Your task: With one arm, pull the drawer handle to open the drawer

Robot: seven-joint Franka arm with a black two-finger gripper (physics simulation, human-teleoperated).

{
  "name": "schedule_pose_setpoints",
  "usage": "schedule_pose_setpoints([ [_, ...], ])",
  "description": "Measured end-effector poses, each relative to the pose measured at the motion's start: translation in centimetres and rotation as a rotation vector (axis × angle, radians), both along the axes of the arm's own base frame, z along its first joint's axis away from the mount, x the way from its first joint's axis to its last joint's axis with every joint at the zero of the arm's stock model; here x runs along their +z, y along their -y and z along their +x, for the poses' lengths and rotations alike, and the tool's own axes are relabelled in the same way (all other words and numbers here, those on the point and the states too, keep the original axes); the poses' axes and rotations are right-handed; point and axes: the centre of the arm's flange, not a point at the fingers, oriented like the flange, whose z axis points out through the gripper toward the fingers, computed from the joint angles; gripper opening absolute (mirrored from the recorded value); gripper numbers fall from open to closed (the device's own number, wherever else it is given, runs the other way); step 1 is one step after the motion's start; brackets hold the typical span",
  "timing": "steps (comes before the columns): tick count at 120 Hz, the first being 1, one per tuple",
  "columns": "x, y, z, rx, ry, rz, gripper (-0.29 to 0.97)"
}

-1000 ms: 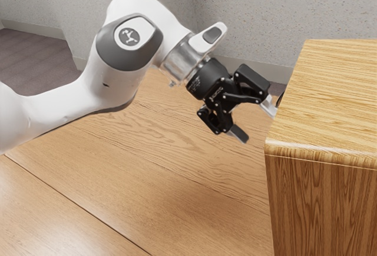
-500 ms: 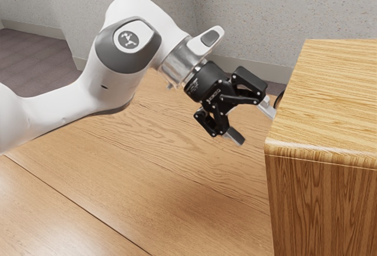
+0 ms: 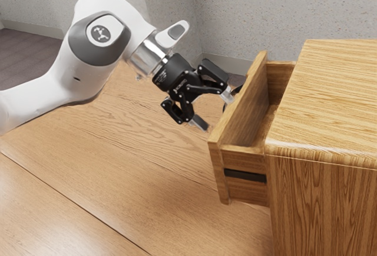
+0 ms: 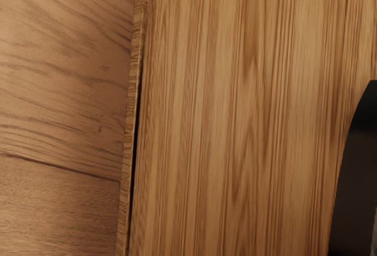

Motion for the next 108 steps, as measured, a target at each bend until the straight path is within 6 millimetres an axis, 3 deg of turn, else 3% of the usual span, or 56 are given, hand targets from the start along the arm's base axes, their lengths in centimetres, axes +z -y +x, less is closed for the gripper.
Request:
schedule_pose_setpoints([
  [49, 0.5, -7.4, -1.4, 0.108, -0.021, 0.001, 0.68],
  [90, 0.6, -10.8, -2.5, 0.136, -0.053, 0.001, 0.68],
  [98, 4.5, -11.4, -3.9, 0.143, 0.010, 0.050, 0.68],
  [108, 13.3, -11.5, -7.8, 0.153, 0.158, 0.123, 0.68],
])
